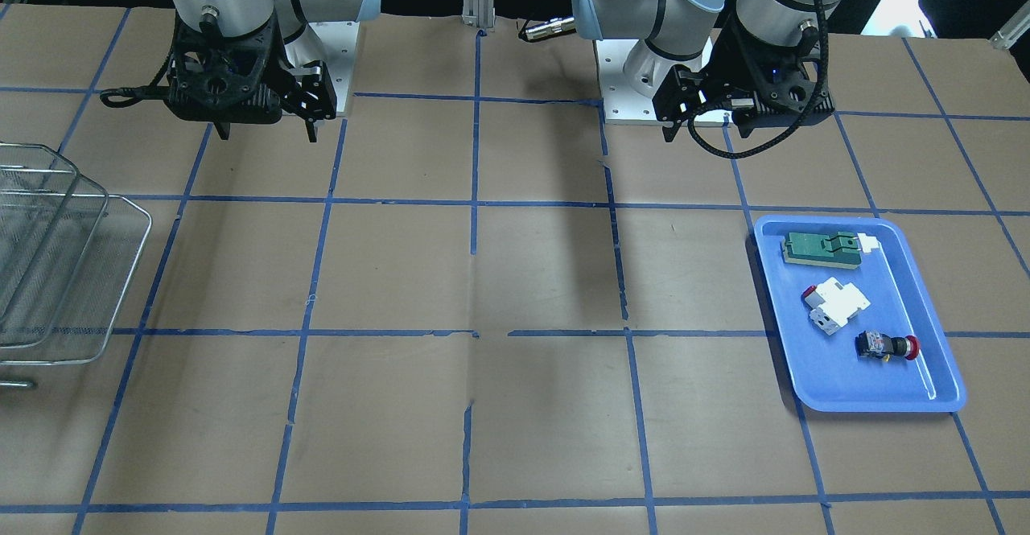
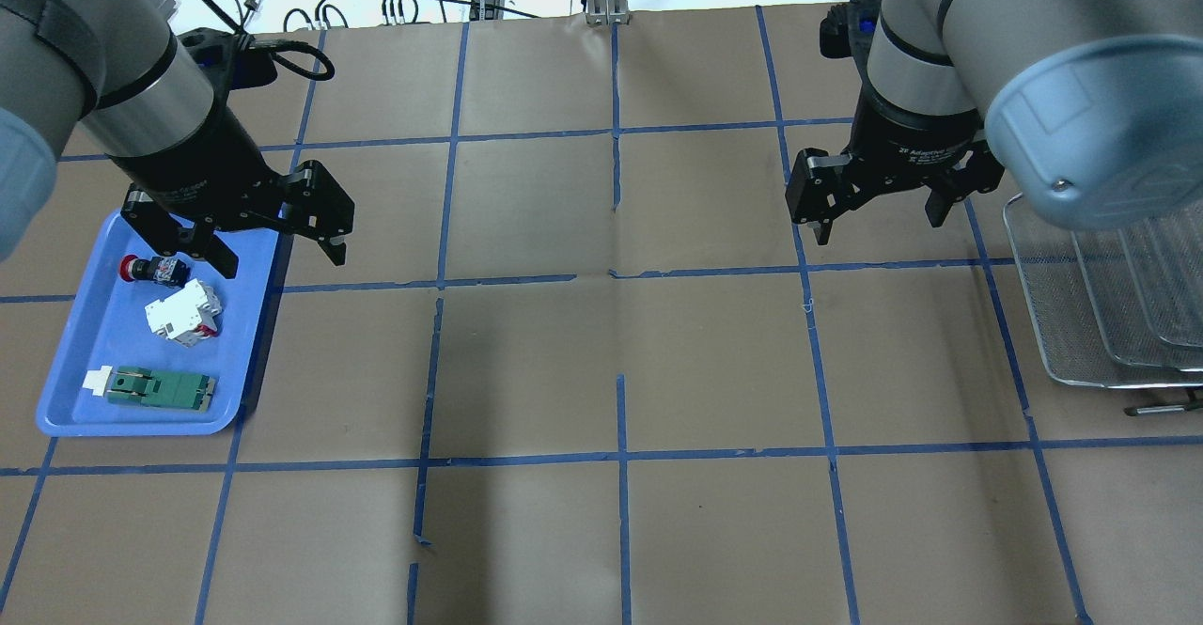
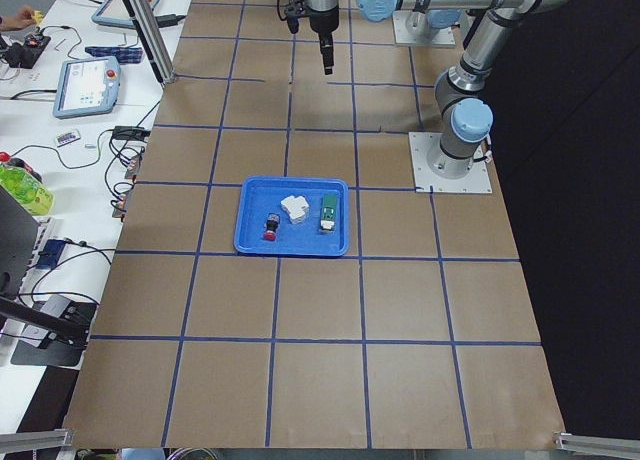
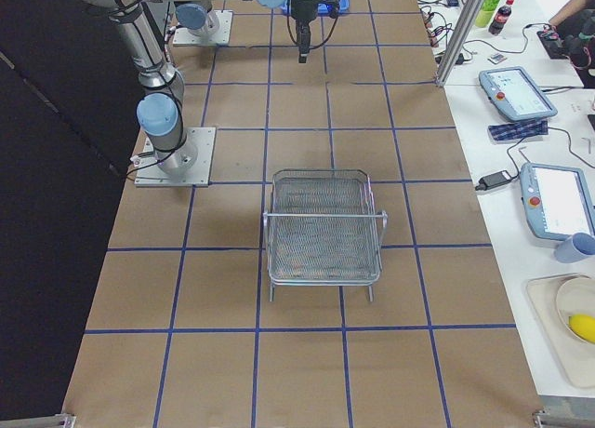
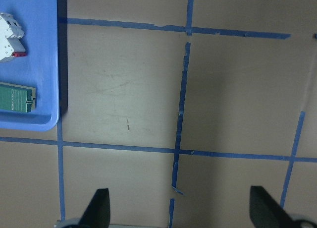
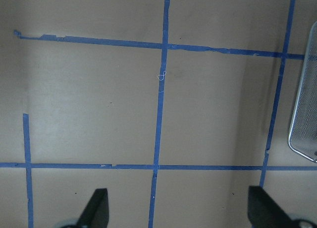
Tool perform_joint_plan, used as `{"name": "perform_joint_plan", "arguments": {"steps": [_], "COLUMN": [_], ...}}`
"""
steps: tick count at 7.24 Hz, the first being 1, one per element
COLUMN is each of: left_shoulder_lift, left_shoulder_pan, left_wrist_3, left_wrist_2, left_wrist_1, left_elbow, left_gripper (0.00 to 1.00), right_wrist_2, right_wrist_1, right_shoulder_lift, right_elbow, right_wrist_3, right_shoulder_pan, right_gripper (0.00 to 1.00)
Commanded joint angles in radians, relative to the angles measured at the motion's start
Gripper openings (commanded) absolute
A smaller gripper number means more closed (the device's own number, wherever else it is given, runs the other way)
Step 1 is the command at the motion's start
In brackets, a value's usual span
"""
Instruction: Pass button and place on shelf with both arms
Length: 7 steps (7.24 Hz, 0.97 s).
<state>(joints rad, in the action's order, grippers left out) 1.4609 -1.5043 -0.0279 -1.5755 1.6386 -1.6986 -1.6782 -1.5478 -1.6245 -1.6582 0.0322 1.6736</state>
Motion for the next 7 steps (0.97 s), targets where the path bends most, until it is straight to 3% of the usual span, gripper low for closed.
{"name": "perform_joint_plan", "arguments": {"steps": [1,4,7], "left_shoulder_lift": [-0.001,0.005,0.042], "left_shoulder_pan": [0.004,0.056,0.305], "left_wrist_3": [0.0,0.008,-0.079], "left_wrist_2": [0.002,0.011,0.034], "left_wrist_1": [-0.011,-0.035,-0.142], "left_elbow": [0.0,0.002,-0.003], "left_gripper": [1.0,1.0,1.0], "right_wrist_2": [0.0,0.0,0.0], "right_wrist_1": [0.0,0.0,0.0], "right_shoulder_lift": [0.0,0.0,0.0], "right_elbow": [0.0,0.0,0.0], "right_wrist_3": [0.0,0.0,0.0], "right_shoulder_pan": [0.0,0.0,0.0], "right_gripper": [1.0,1.0,1.0]}}
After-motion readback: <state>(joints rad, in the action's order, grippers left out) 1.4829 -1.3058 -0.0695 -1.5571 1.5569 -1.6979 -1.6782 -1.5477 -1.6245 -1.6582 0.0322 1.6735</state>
